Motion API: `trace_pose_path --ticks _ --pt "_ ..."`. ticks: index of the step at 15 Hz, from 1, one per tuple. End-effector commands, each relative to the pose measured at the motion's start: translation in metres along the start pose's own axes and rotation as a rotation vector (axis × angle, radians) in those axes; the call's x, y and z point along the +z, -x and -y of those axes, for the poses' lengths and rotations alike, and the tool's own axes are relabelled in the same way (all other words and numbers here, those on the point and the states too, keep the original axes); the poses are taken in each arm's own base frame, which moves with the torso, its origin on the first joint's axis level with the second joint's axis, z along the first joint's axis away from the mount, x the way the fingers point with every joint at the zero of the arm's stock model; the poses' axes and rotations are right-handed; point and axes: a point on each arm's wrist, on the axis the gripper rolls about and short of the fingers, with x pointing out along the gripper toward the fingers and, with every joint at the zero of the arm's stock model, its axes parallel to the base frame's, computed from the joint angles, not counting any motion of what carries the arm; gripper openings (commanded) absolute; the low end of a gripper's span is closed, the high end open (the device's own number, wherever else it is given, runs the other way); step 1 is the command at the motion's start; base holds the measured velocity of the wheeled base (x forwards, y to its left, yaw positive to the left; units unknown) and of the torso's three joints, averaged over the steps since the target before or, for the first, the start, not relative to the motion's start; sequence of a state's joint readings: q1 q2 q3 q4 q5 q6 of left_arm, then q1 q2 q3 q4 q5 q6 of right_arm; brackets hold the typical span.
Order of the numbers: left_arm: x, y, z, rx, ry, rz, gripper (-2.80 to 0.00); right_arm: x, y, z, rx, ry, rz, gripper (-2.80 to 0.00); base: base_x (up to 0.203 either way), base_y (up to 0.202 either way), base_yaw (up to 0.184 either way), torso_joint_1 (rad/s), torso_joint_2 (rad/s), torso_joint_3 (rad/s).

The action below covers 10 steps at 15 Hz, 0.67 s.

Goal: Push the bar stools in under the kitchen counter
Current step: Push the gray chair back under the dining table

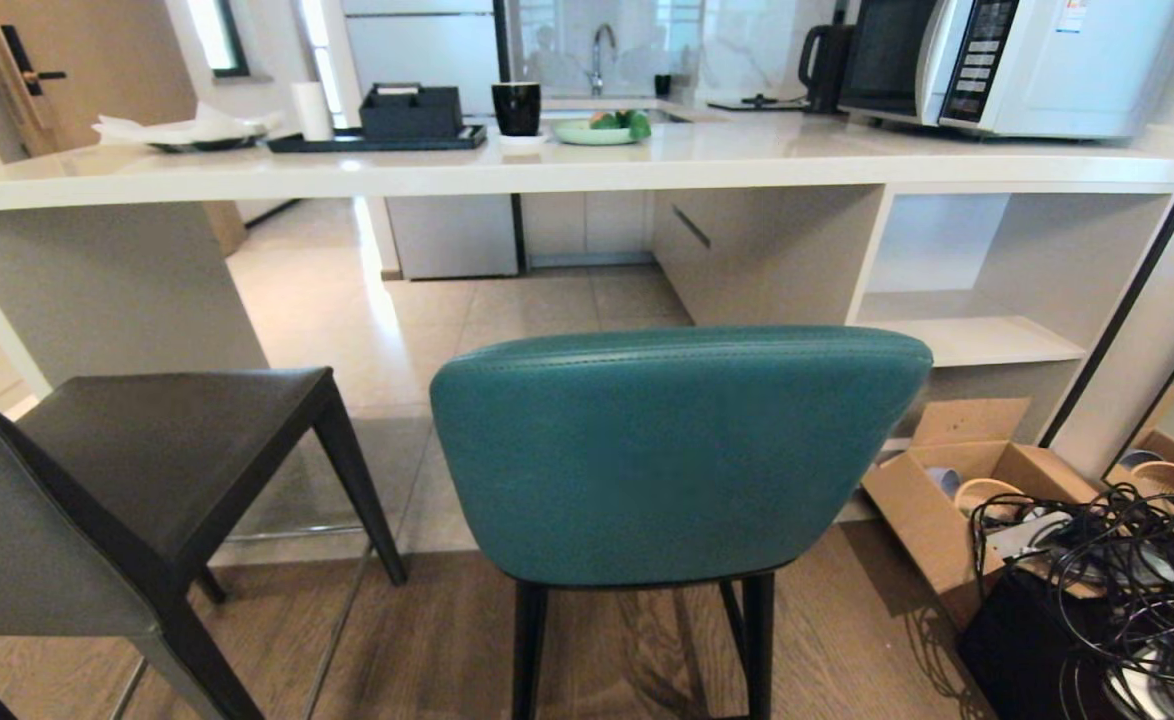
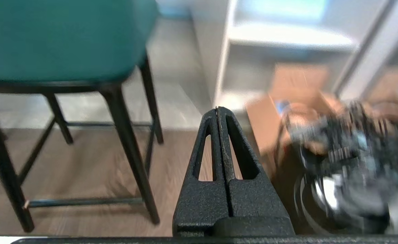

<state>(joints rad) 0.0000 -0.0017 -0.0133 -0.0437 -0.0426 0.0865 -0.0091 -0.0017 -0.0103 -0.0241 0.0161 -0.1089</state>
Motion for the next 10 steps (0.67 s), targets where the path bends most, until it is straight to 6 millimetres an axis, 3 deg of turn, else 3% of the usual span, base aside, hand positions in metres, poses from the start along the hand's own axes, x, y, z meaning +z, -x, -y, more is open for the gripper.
trace_pose_path --ticks 1,10 --pt "-0.0051 -0.0011 -0.0007 0.046 -0.004 -0.034 -2.8 -0.005 -0.0009 -0.0004 -0.001 -0.011 -0.03 -2.8 0.0 0.0 0.0 0.0 0.0 0.0" --pt "-0.0085 -0.001 -0.0006 0.058 0.116 -0.062 -2.8 -0.0053 -0.0008 -0.0005 0.002 -0.014 -0.031 -2.8 0.0 0.0 0.0 0.0 0.0 0.0"
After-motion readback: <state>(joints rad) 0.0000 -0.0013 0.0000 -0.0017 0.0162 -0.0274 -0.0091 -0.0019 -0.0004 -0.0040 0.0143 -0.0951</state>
